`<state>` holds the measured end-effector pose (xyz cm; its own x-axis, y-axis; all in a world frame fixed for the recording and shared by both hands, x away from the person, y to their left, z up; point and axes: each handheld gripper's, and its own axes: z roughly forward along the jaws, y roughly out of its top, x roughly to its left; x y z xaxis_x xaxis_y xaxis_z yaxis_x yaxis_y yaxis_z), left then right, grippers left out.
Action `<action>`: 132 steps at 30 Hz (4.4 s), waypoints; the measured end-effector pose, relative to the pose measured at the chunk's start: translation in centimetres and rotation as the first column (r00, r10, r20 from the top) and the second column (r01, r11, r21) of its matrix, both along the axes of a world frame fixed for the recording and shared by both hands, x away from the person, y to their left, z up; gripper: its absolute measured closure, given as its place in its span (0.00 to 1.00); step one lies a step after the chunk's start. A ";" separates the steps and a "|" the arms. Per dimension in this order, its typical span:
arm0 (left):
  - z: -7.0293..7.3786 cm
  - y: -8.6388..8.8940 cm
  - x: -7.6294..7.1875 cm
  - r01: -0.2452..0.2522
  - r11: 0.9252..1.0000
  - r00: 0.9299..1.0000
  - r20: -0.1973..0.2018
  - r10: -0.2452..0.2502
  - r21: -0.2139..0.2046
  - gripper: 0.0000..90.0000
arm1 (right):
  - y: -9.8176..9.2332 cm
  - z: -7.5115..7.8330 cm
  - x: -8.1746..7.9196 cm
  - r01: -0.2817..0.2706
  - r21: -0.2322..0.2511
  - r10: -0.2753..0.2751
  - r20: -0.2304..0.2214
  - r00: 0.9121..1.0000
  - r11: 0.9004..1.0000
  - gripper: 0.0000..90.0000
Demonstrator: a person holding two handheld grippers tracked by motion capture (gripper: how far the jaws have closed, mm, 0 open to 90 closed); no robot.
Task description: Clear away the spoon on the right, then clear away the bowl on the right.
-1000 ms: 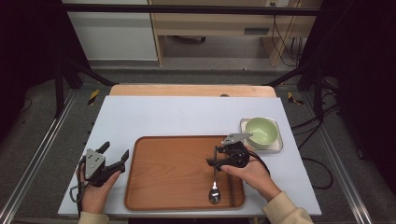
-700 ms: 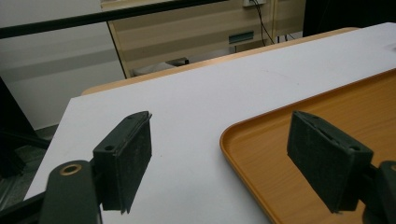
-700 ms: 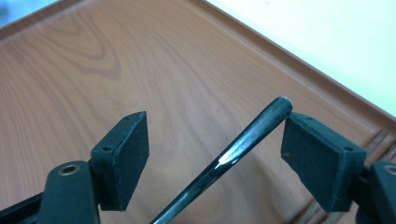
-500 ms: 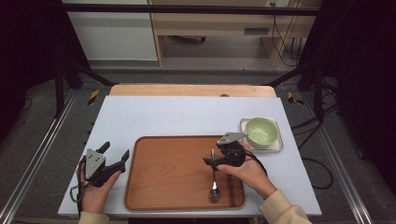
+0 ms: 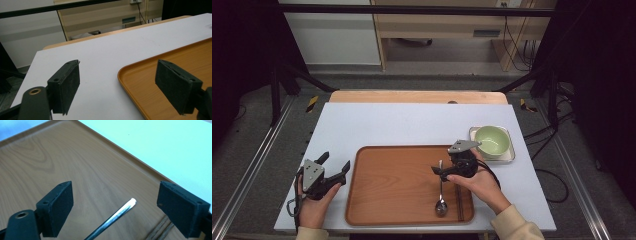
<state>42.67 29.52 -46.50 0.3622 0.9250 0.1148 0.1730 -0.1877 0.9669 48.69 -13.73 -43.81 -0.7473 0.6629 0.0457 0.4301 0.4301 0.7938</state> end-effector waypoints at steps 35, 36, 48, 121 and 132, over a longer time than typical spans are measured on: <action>0.0 -0.6 -0.4 0.039 0.999 0.999 0.028 -0.039 0.005 0.05 | -8.7 6.2 0.3 0.295 0.028 -0.295 0.194 0.936 0.955 0.14; 0.0 -0.6 -0.4 0.036 0.999 0.999 0.028 -0.036 0.003 0.05 | -9.0 6.3 0.4 0.296 0.020 -0.294 0.198 0.935 0.955 0.15; 0.0 -0.6 -0.4 0.035 0.999 0.999 0.035 -0.035 0.001 0.05 | -12.7 7.0 1.7 0.386 -0.054 -0.371 0.176 0.912 0.921 0.23; 0.1 -0.6 -0.4 0.029 1.000 0.998 0.049 -0.029 0.004 0.06 | -18.0 2.4 7.7 0.526 -0.128 -0.541 -0.165 0.825 0.841 0.94; 0.1 -0.8 -0.4 0.030 1.000 0.998 0.052 -0.031 0.008 0.06 | -15.1 6.0 5.4 0.437 -0.045 -0.439 -0.116 0.891 0.899 0.94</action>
<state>42.25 28.74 -46.40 0.3836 0.9127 0.1406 0.1166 -0.1989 0.9731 54.04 -28.79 -37.78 -0.3710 0.9230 0.1023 0.6692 0.1893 0.7186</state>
